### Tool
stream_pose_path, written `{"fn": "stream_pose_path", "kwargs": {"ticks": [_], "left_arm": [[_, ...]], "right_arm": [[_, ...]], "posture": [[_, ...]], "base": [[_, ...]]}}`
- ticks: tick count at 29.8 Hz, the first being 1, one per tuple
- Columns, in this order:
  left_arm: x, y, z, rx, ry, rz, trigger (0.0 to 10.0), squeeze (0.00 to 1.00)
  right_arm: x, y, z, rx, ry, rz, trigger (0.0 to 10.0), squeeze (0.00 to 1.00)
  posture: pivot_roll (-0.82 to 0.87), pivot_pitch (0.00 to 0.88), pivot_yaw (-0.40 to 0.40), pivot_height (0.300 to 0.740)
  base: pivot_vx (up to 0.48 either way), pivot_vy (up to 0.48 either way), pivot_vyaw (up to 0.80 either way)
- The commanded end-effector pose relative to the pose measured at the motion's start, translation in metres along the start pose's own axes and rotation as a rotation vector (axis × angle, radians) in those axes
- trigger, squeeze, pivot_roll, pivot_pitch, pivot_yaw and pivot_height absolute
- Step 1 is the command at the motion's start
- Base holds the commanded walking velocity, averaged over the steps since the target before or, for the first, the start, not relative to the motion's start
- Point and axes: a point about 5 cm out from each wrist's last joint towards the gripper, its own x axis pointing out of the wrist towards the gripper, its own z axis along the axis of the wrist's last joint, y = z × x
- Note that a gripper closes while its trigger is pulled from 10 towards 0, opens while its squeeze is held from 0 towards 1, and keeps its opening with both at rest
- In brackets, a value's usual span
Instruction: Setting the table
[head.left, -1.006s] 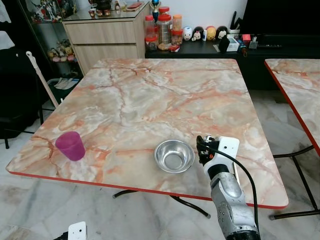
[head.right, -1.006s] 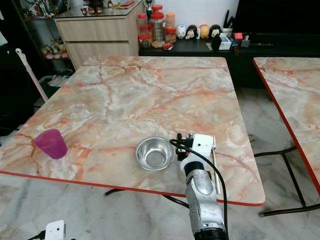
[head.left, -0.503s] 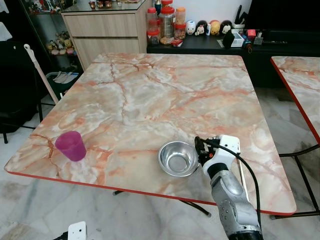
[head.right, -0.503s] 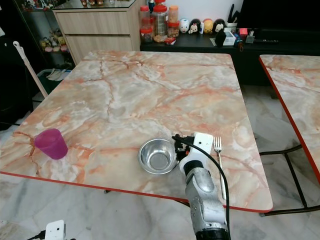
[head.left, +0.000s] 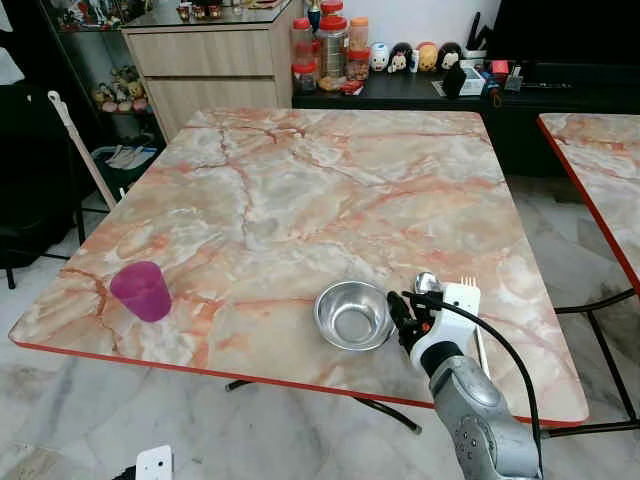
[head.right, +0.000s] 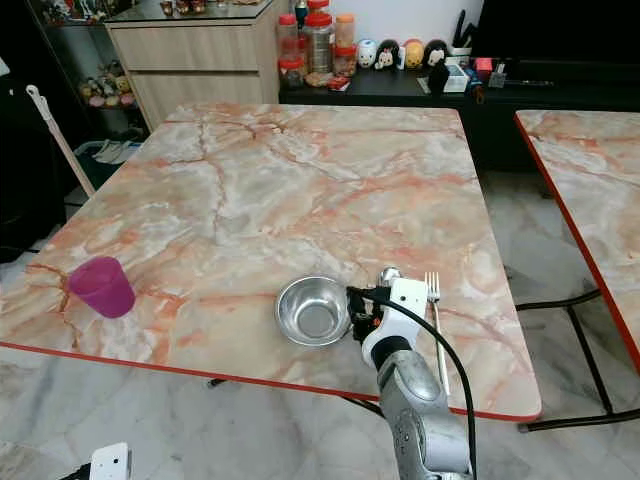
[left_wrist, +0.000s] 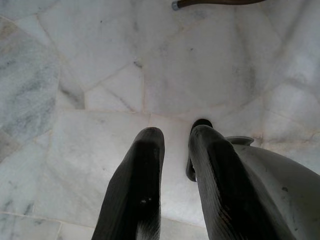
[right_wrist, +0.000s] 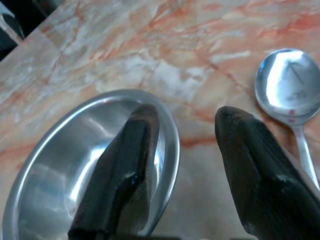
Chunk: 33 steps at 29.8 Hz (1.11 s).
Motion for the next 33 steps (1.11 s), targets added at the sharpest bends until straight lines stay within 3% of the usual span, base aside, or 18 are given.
{"fn": "stream_pose_path", "kwargs": {"ticks": [1, 33], "left_arm": [[-0.001, 0.003, -0.002, 0.015, 0.001, 0.011, 10.0, 0.00], [0.000, 0.004, -0.001, 0.009, 0.012, 0.024, 10.0, 0.00]], "right_arm": [[0.001, 0.005, -0.001, -0.002, 0.019, 0.022, 10.0, 0.00], [0.008, 0.005, -0.016, 0.037, 0.084, -0.008, 10.0, 0.00]], "posture": [[0.07, 0.024, 0.054, 0.740], [0.08, 0.043, 0.050, 0.740]], "base": [[0.000, 0.000, 0.00], [0.000, 0.000, 0.00]]}}
